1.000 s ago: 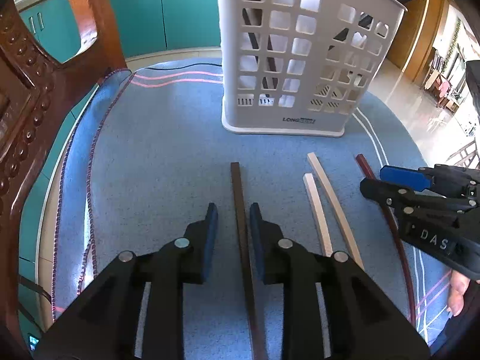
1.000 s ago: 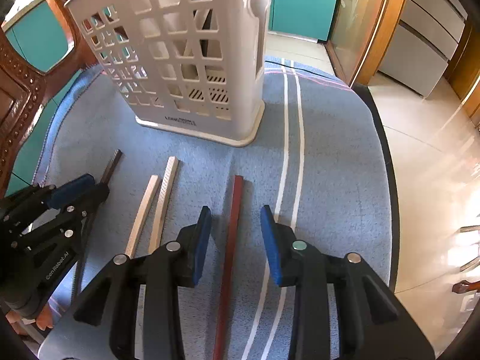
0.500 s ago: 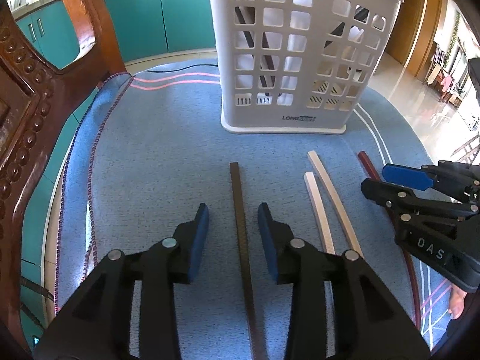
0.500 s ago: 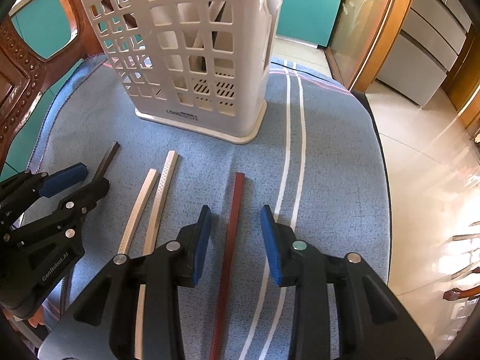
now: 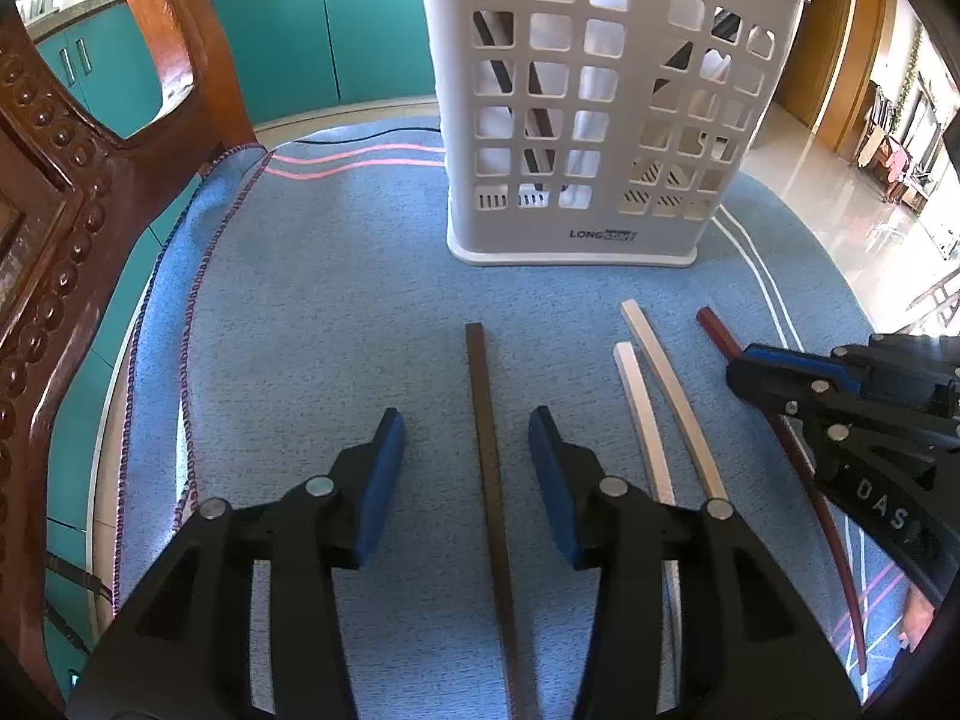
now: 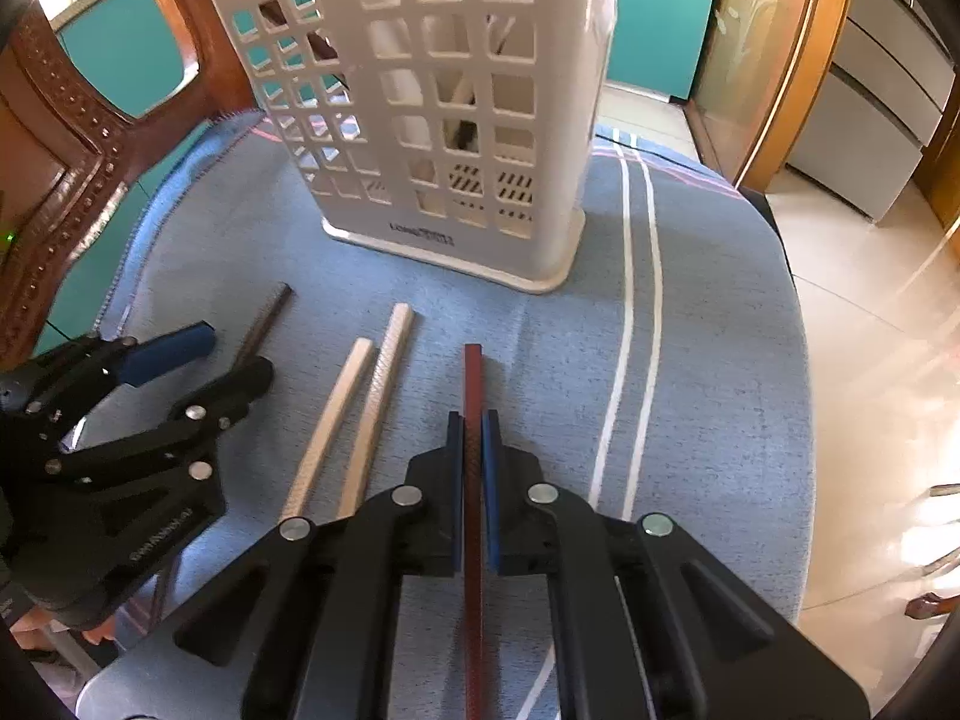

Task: Organize utensils
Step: 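Grasp a brown chopstick with the left tool while the right tool carries the red one to the holder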

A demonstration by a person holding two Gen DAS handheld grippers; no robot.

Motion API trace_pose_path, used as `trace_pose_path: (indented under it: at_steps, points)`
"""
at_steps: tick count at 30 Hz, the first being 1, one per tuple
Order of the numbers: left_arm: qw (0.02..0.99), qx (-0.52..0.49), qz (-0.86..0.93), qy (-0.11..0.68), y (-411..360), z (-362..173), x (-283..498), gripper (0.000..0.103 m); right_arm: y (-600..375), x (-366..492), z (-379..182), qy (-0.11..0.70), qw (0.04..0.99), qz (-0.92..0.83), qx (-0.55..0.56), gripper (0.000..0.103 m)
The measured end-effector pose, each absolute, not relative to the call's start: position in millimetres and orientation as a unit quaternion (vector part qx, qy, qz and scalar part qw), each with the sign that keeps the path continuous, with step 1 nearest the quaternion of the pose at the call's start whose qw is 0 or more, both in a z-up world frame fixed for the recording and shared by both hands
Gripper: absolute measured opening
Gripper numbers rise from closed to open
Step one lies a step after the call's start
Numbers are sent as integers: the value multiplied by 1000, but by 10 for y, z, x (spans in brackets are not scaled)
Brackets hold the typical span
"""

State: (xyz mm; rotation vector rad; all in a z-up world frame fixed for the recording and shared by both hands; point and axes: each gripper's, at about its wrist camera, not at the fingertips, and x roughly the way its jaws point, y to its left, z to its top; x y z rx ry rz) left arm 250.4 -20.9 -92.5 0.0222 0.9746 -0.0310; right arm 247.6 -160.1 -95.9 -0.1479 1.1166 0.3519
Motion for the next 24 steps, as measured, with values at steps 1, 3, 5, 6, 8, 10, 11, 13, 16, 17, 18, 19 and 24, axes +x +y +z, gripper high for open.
trace_pose_path:
  at_steps: [1, 3, 5, 6, 8, 10, 11, 13, 16, 17, 18, 19, 24]
  points:
    - [884, 11, -15, 468, -209, -924, 2503, 45, -1598, 2471, -944, 525, 832, 166, -69, 7]
    - [884, 14, -16, 467, -215, -924, 2498, 45, -1608, 2486, -932, 526, 832, 162, -69, 7]
    - [884, 16, -17, 467, -225, -928, 2496, 44, -1638, 2531, -923, 529, 831, 155, -71, 7]
    - [884, 16, -17, 467, -228, -927, 2491, 44, -1672, 2539, -921, 530, 831, 150, -72, 7]
    - [884, 15, -22, 467, -236, -923, 2488, 40, -1740, 2573, -929, 531, 832, 144, -69, 7]
    - [884, 17, -29, 467, -261, -916, 2477, 35, -1770, 2595, -926, 532, 833, 138, -68, 8]
    - [884, 18, -31, 466, -281, -918, 2475, 33, -1776, 2603, -931, 532, 833, 135, -69, 9]
    - [884, 17, -34, 466, -298, -914, 2469, 32, -1775, 2608, -932, 533, 833, 131, -73, 17]
    - [883, 15, -41, 468, -306, -910, 2471, 32, -1754, 2610, -936, 533, 832, 132, -78, 19]
    - [882, 14, -46, 469, -290, -907, 2484, 29, -1775, 2610, -943, 532, 832, 132, -79, 19]
    - [881, 8, -49, 471, -276, -905, 2498, 23, -1775, 2610, -939, 532, 832, 133, -79, 19]
    - [880, 4, -49, 472, -262, -902, 2509, 18, -1759, 2589, -951, 532, 832, 136, -78, 17]
    - [880, -18, -54, 472, -184, -898, 2545, 7, -1722, 2541, -912, 526, 832, 164, -63, 6]
